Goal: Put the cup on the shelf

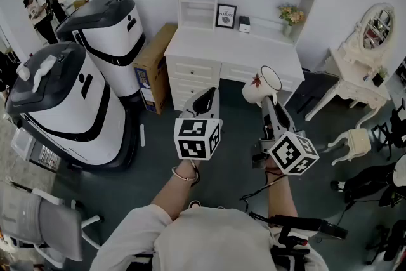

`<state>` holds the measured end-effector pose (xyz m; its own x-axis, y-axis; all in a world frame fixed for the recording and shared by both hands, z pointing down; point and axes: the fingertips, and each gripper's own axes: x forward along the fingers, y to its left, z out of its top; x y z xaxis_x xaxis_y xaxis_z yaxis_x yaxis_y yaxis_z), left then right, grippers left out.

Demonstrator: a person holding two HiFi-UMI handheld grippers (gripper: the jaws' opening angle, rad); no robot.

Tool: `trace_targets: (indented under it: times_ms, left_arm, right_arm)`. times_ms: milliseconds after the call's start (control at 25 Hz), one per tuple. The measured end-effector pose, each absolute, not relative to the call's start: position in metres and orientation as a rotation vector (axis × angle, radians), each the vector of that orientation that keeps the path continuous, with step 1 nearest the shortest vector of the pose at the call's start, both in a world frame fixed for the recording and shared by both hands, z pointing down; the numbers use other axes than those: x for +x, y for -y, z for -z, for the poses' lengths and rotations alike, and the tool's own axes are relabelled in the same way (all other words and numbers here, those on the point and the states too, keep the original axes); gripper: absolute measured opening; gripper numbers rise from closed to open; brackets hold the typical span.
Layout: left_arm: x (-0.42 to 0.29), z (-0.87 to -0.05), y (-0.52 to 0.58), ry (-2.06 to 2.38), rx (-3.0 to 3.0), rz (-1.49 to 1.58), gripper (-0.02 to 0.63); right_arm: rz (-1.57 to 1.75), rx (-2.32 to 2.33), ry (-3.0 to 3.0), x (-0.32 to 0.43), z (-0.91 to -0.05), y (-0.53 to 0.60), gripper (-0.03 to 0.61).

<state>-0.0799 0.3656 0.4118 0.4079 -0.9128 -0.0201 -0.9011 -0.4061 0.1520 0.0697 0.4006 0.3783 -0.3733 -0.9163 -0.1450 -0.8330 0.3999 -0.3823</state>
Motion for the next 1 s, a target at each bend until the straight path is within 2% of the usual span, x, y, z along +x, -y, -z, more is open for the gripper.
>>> trace_targets:
  times_ms: [520,1000]
  left_arm:
    - [-0.078,-0.412,-0.363,1.63,2.556,0.146,0.008]
    - [-0.129,-0.411,-0.354,1.63,2.566,0.157,0.009]
  right_arm:
    - [0.37,-1.48,-2.305,0.074,-0.379,-0.397,0.072]
    - [0.359,-1.5,-2.279,0.037,-0.379,-0.384,0.072]
